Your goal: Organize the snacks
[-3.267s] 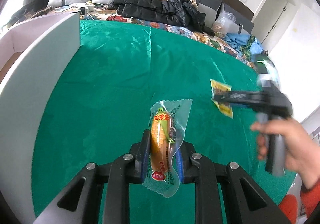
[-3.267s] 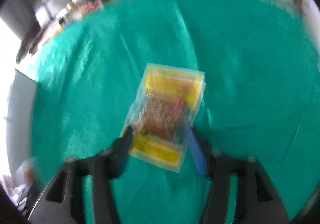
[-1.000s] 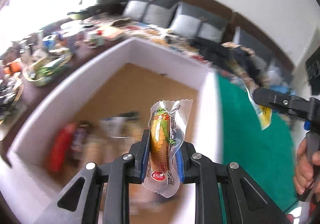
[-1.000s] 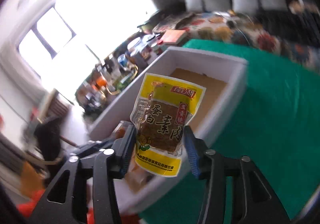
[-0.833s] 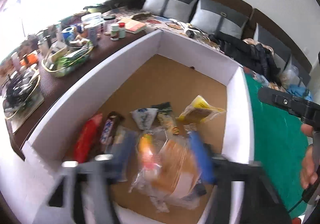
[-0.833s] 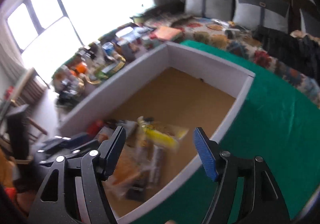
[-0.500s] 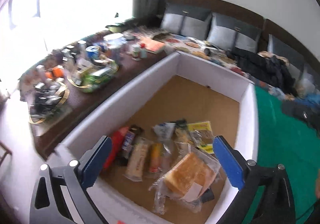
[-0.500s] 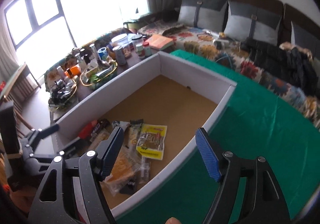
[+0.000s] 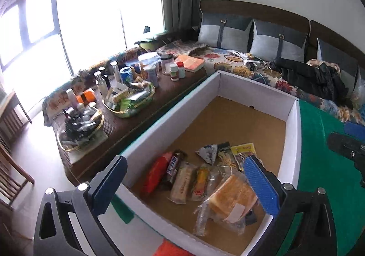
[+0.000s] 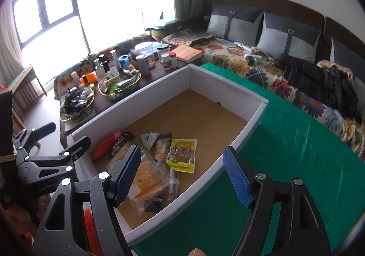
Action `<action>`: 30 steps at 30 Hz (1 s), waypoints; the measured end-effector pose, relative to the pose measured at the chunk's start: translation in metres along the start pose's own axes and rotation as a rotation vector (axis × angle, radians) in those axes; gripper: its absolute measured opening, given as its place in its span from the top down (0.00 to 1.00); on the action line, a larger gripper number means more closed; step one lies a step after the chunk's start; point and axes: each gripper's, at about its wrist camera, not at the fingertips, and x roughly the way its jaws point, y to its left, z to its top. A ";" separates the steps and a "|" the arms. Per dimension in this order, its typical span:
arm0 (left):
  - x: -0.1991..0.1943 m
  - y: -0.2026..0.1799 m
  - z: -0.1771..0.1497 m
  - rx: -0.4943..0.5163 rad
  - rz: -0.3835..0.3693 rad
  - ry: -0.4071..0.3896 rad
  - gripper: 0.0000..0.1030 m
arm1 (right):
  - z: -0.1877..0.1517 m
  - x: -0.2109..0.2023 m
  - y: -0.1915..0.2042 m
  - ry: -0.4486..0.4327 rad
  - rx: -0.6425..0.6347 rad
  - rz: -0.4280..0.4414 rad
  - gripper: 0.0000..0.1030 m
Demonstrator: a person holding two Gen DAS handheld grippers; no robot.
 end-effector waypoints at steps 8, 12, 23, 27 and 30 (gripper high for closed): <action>-0.016 0.018 0.005 -0.086 0.053 -0.057 0.02 | 0.000 -0.006 0.008 -0.011 -0.003 -0.012 0.18; -0.017 0.017 0.007 -0.040 0.097 -0.022 0.02 | 0.001 -0.002 0.012 0.015 -0.001 -0.028 0.18; -0.013 0.016 0.004 -0.017 0.070 0.010 0.02 | 0.005 0.022 0.020 0.084 0.006 -0.043 0.18; -0.008 0.019 0.001 -0.043 0.041 0.032 0.01 | 0.004 0.026 0.020 0.092 0.006 -0.041 0.18; -0.009 0.017 -0.001 -0.040 0.040 0.024 0.01 | 0.003 0.028 0.019 0.095 0.011 -0.039 0.18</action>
